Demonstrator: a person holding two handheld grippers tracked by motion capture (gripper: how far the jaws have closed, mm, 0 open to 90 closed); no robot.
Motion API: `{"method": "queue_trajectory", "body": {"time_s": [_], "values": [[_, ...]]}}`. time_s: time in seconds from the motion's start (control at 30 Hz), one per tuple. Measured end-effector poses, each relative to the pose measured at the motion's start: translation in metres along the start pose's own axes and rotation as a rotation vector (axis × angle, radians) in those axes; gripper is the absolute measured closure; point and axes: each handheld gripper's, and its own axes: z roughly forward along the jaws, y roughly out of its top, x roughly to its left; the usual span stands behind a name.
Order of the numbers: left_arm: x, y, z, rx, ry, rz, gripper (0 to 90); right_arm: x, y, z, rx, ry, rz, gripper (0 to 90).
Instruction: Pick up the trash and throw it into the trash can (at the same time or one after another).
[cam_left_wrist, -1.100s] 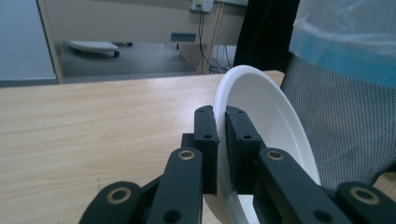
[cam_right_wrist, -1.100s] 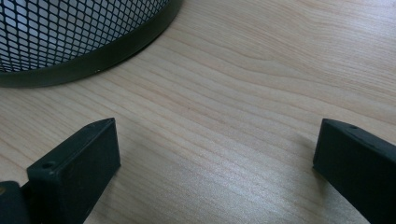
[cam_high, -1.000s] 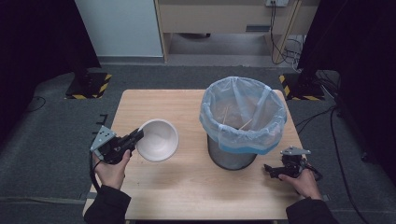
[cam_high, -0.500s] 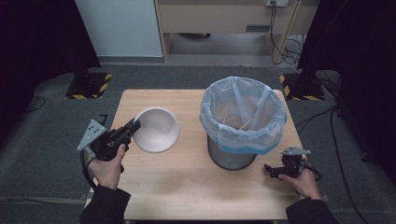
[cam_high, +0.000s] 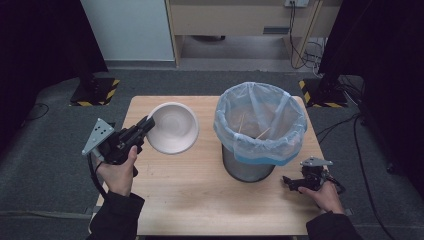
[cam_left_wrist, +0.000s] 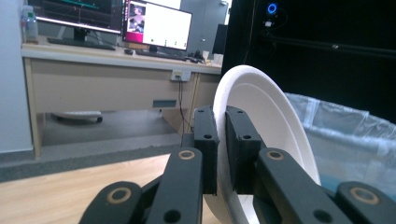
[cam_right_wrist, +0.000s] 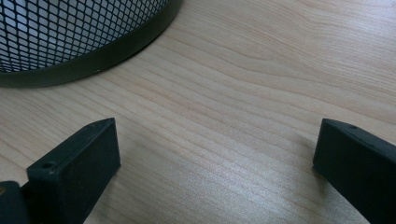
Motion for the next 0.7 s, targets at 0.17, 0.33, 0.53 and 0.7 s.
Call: {"method": "queue_trajectory", "body": {"time_s": [0.17,0.33,0.53,0.7], "values": [[-0.005,0.011,0.006,-0.022,-0.009,0.012,83.5,0.0,0.0,0.0,0.0,0.0,0.0,0.8],[-0.009,0.021,0.011,-0.042,-0.014,0.018,83.5,0.0,0.0,0.0,0.0,0.0,0.0,0.8],[-0.018,0.035,0.021,-0.07,-0.03,0.03,83.5,0.0,0.0,0.0,0.0,0.0,0.0,0.8],[-0.028,0.044,0.031,-0.08,-0.045,0.044,83.5,0.0,0.0,0.0,0.0,0.0,0.0,0.8]]}}
